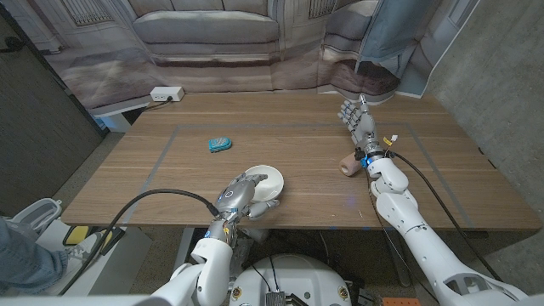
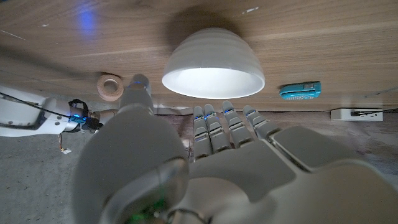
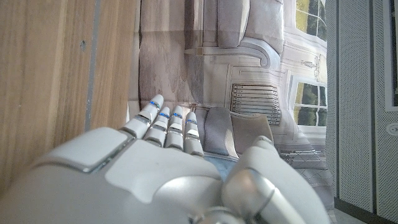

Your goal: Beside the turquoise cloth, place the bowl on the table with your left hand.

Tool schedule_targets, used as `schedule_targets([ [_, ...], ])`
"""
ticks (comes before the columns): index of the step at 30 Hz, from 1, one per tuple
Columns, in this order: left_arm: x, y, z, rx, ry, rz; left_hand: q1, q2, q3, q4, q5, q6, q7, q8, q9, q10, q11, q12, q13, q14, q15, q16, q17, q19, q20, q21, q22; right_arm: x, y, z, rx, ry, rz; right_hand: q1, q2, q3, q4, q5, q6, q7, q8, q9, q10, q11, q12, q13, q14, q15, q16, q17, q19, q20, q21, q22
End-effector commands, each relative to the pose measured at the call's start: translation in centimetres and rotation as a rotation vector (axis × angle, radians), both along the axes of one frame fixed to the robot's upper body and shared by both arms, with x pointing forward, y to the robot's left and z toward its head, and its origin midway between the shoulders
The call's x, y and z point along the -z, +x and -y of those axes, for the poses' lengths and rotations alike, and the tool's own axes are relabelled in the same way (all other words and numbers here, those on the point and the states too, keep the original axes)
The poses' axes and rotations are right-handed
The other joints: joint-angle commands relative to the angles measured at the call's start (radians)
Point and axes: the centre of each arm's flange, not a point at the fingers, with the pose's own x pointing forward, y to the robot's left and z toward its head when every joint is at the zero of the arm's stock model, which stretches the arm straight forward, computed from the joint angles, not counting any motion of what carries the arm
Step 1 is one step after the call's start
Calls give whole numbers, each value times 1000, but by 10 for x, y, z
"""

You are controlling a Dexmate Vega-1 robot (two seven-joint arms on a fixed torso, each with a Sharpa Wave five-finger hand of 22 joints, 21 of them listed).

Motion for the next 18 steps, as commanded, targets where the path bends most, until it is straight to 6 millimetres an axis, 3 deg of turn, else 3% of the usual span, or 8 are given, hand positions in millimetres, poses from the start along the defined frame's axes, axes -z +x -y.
schedule_targets([
  [1,0,5,7,-18,33,-7,13,2,-6,-1,0,10,1,-1,3,7,0,-3,6,9,-48,-3,1,7,-42,4,5,2,0,3,5,5,-3,2,6,-4,3,8,7,-1,-1,2,9,0,-4,4,4,1,-3,2,6,-1,-4,2],
  [18,4,11,17,-27,34,-16,11,6,-10,5,-1,17,0,-2,3,14,-3,-3,6,14,-50,-2,2,7,-39,3,6,2,-1,6,11,-3,-6,2,7,-5,2,8,7,-2,-2,3,8,1,-5,4,4,-8,-3,2,7,-1,-7,2],
])
